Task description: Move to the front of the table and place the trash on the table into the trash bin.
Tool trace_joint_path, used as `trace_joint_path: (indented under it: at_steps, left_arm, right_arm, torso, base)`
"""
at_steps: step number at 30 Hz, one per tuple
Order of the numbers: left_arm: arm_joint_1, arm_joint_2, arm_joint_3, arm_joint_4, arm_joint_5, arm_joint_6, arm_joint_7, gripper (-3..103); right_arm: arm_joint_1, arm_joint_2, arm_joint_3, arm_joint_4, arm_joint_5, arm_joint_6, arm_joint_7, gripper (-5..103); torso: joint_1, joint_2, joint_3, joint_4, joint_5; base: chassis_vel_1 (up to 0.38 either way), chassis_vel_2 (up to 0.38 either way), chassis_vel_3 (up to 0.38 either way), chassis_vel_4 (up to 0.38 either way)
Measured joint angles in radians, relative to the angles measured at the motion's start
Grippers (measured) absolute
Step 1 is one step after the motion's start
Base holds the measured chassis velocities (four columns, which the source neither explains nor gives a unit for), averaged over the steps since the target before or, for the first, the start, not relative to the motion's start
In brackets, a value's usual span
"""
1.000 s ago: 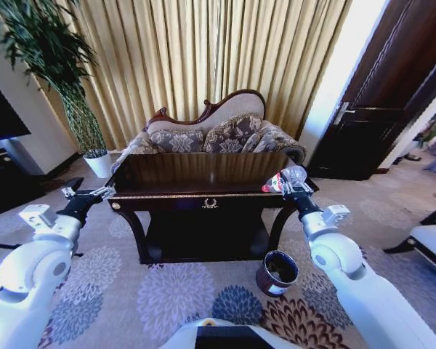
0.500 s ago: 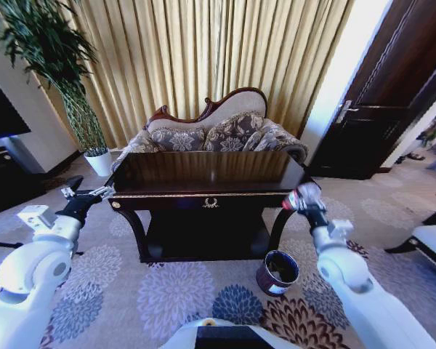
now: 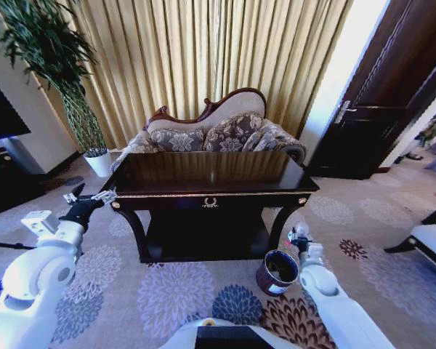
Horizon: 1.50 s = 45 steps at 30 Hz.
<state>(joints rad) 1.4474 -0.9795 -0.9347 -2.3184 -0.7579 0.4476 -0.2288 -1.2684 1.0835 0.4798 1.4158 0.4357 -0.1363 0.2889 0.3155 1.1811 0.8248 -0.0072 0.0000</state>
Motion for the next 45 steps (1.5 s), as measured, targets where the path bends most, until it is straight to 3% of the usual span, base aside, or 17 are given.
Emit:
trace_joint_path:
  at_steps: [2,8,16,25,26,28,29,31,32,35,38,45]
  left_arm:
    - [0.0,-0.003,0.005,-0.006,0.0,0.001,0.002,100]
    - [-0.002,-0.005,0.017,-0.013,0.005,0.002,0.006,100]
    - [0.002,-0.001,0.01,-0.018,0.005,0.002,0.013,100]
    - [0.013,-0.007,0.015,-0.034,0.011,0.001,0.016,100]
    - [0.013,-0.007,0.015,-0.034,0.011,0.001,0.016,100]
    - [0.015,-0.004,0.016,-0.037,0.012,0.0,0.016,100]
    - [0.015,-0.004,0.016,-0.037,0.012,0.0,0.016,100]
    - [0.016,0.001,0.015,-0.037,0.014,0.0,0.014,100]
    - [0.016,0.001,0.015,-0.037,0.014,0.0,0.014,100]
    - [0.018,0.003,0.013,-0.034,0.016,0.0,0.012,100]
    - [0.019,0.003,0.013,-0.034,0.016,0.0,0.011,100]
    - [0.021,0.002,0.013,-0.035,0.016,0.0,0.011,100]
  right_arm:
    - [0.06,0.015,-0.015,-0.16,-0.006,0.027,-0.039,24]
    - [0.163,0.044,-0.018,-0.33,-0.036,0.073,-0.064,24]
    - [0.196,0.061,-0.018,-0.385,-0.088,0.095,-0.071,20]
    - [0.189,0.065,-0.001,-0.38,-0.12,0.117,-0.072,56]
    - [0.189,0.065,-0.001,-0.38,-0.12,0.117,-0.072,56]
    - [0.184,0.062,0.002,-0.374,-0.116,0.117,-0.072,67]
    - [0.184,0.062,0.002,-0.374,-0.116,0.117,-0.072,67]
    - [0.177,0.059,0.005,-0.373,-0.112,0.117,-0.071,78]
    - [0.177,0.059,0.005,-0.373,-0.112,0.117,-0.071,78]
    - [0.162,0.057,0.008,-0.361,-0.1,0.117,-0.07,94]
    - [0.157,0.056,0.008,-0.355,-0.096,0.117,-0.07,99]
    - [0.153,0.056,0.008,-0.35,-0.088,0.117,-0.07,100]
  torso:
    - [0.0,0.0,0.0,-0.0005,0.0]
    - [0.0,0.0,0.0,-0.0003,0.0]
    - [0.0,0.0,0.0,-0.0003,0.0]
    - [0.0,0.0,0.0,-0.0002,0.0]
    - [0.0,0.0,0.0,-0.0002,0.0]
    - [0.0,0.0,0.0,-0.0001,0.0]
    - [0.0,0.0,0.0,-0.0001,0.0]
    - [0.0,0.0,0.0,-0.0004,0.0]
    - [0.0,0.0,0.0,-0.0004,0.0]
    - [0.0,0.0,0.0,-0.0003,0.0]
    - [0.0,0.0,0.0,-0.0003,-0.0001]
    - [0.0,0.0,0.0,-0.0003,0.0]
  base:
    - [0.0,0.0,0.0,0.0]
    - [0.0,0.0,0.0,0.0]
    - [0.0,0.0,0.0,0.0]
    - [0.0,0.0,0.0,0.0]
    - [0.0,0.0,0.0,0.0]
    - [0.0,0.0,0.0,0.0]
    - [0.0,0.0,0.0,0.0]
    - [0.0,0.0,0.0,0.0]
    - [0.0,0.0,0.0,0.0]
    - [0.0,0.0,0.0,0.0]
    - [0.0,0.0,0.0,0.0]
    - [0.0,0.0,0.0,0.0]
